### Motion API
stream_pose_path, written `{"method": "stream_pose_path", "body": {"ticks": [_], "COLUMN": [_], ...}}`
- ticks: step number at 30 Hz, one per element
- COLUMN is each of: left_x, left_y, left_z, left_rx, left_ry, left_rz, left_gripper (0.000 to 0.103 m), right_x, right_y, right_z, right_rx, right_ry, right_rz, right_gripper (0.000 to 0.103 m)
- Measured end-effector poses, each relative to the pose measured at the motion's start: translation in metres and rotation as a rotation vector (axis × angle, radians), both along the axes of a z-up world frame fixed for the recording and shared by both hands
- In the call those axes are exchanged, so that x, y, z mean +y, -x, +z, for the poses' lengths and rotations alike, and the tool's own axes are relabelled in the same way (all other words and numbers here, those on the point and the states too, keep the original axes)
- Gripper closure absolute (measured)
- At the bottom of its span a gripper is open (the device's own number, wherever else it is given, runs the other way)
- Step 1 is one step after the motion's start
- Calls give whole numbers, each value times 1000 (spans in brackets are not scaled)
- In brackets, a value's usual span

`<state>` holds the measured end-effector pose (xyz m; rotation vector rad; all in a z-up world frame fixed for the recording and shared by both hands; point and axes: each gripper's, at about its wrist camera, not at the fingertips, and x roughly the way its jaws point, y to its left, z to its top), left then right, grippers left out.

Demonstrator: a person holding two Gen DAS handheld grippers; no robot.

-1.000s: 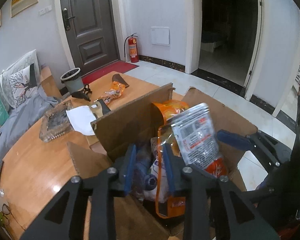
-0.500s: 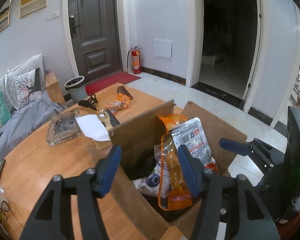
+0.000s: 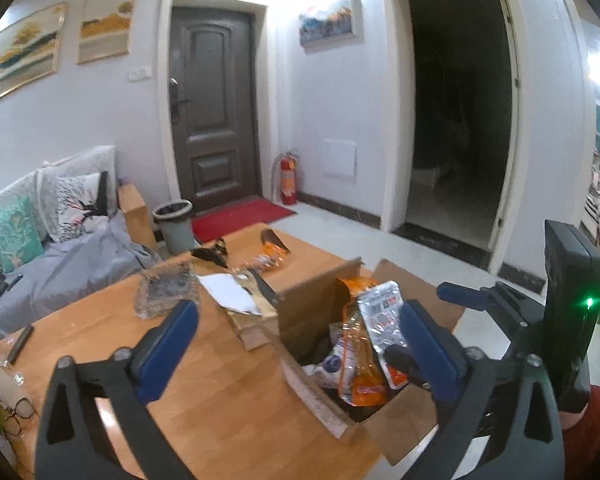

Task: Organize snacks

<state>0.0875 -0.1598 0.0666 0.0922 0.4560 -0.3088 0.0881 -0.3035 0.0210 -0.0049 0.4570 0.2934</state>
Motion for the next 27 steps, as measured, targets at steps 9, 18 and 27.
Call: {"method": "stream_pose_path", "body": {"ticks": [9,18,27], "left_x": [59,101,101], "left_y": [30,45,47], "left_z": [-8,-43,-51], "left_rx": [-61,-45,-35], "left_ry": [80,52,48], "left_rz": [249,450,445], "left_gripper": [1,1,1], "right_x": [13,47,58], "right_y": [2,11,15], "right_z": [13,-3,-10], "right_rx": [-99,-127,-121], "right_ry": [-92,-22,11], "right_rz": [43,127,140], "right_gripper": [0,0,0]}}
